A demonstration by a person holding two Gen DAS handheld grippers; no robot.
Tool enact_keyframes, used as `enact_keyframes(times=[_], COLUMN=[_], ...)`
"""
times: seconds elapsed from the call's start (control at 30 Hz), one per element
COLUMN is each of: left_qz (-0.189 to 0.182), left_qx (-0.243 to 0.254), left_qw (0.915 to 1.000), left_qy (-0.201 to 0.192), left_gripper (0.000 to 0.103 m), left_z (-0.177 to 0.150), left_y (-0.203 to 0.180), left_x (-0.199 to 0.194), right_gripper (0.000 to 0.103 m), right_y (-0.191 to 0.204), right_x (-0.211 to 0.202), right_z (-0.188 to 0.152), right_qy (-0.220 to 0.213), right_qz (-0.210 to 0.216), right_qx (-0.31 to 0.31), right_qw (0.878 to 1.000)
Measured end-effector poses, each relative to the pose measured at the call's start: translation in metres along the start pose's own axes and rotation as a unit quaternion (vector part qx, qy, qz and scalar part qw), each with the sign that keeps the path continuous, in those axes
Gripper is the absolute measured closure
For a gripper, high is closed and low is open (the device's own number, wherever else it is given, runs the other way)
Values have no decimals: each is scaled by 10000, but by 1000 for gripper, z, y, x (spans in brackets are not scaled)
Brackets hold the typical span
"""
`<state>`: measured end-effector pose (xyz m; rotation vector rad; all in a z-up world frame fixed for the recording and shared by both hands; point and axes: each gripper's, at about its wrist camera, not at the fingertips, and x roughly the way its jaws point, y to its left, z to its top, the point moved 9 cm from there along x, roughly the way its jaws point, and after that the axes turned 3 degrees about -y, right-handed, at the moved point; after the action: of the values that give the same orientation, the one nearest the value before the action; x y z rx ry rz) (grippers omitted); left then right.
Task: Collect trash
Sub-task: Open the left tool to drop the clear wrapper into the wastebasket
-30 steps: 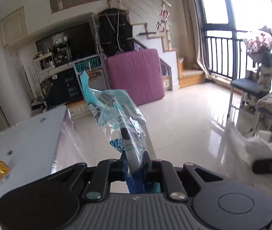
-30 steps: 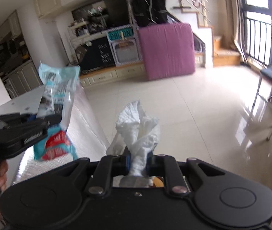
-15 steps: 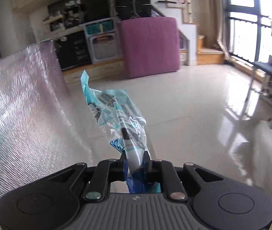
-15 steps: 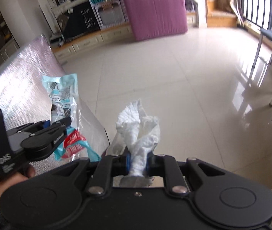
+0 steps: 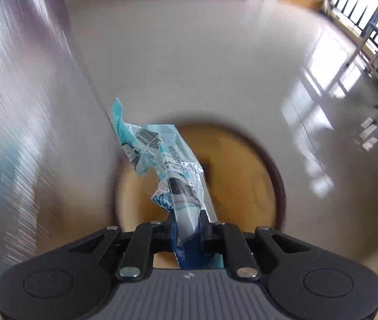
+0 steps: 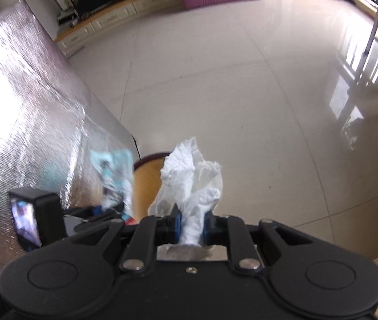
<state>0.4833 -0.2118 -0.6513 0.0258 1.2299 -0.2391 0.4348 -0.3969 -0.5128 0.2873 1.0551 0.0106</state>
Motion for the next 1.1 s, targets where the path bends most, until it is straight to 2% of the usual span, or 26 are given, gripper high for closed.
enact_keyframes(times=[0.07,0.13,0.17,0.23,0.27,0.33,0.4,0.43,0.47,0.5,0.57,0.63,0.67,0.73,0.77,0.8,0.83,0.9,0.97,1.03,1.1], left_qz=[-241,-465,-632,-1015,-1079,-1022,-890,-730,-536,-356,-233,-296,-358,-488,-617,-765,-804,-805,-773,-771,-823], left_qx=[-354,-828,-1126,-1839,-2008,-2018,-1913,-1760,-1566,-1329,-925,-869,-912,-1026,-1133,-1398,-1781,-2402,-2647,-2801,-3124], left_qw=[9972,9901,9833,9618,9561,9560,9594,9643,9699,9768,9853,9864,9861,9849,9814,9724,9604,9414,9334,9292,9195], left_qy=[620,1031,1279,1753,1840,1870,1870,1838,1784,1644,1417,1361,1340,1306,1420,1707,1986,2228,2294,2285,2238], left_gripper=[88,88,88,87,87,85,74,65,42,29,28,28,31,46,63,87,92,96,97,98,98], left_z=[-10,-17,-19,-30,-33,-29,-26,-27,-21,-18,-15,-17,-15,-15,-19,-25,-32,-41,-43,-39,-36], left_y=[8,19,24,33,38,46,44,47,45,47,47,45,44,40,37,35,33,34,34,34,39], left_x=[27,47,56,76,83,92,99,101,101,100,96,94,94,90,89,90,93,94,93,87,75], right_gripper=[88,88,88,88,88,88,88,88,88,88,88,88,88,88,88,88,88,88,88,88,88], right_y=[0,0,1,2,3,2,3,5,8,8,11,15,16,16,17,17,15,15,15,16,16], right_x=[16,29,34,44,49,60,72,75,80,85,91,94,94,97,98,98,96,98,99,100,98], right_z=[-4,-8,-10,-13,-14,-15,-16,-16,-16,-15,-13,-12,-13,-13,-13,-14,-15,-17,-17,-16,-16], right_qy=[146,270,322,414,454,528,610,636,662,682,738,764,778,807,818,828,840,872,891,892,880], right_qz=[-1,9,23,49,65,103,116,108,92,84,90,77,72,63,56,49,44,30,28,46,51], right_qx=[-21,-31,-26,3,21,64,80,53,3,-46,-123,-209,-243,-262,-264,-266,-262,-250,-227,-218,-222], right_qw=[9999,9996,9995,9991,9989,9985,9980,9979,9978,9976,9972,9968,9966,9964,9963,9962,9961,9959,9958,9958,9959])
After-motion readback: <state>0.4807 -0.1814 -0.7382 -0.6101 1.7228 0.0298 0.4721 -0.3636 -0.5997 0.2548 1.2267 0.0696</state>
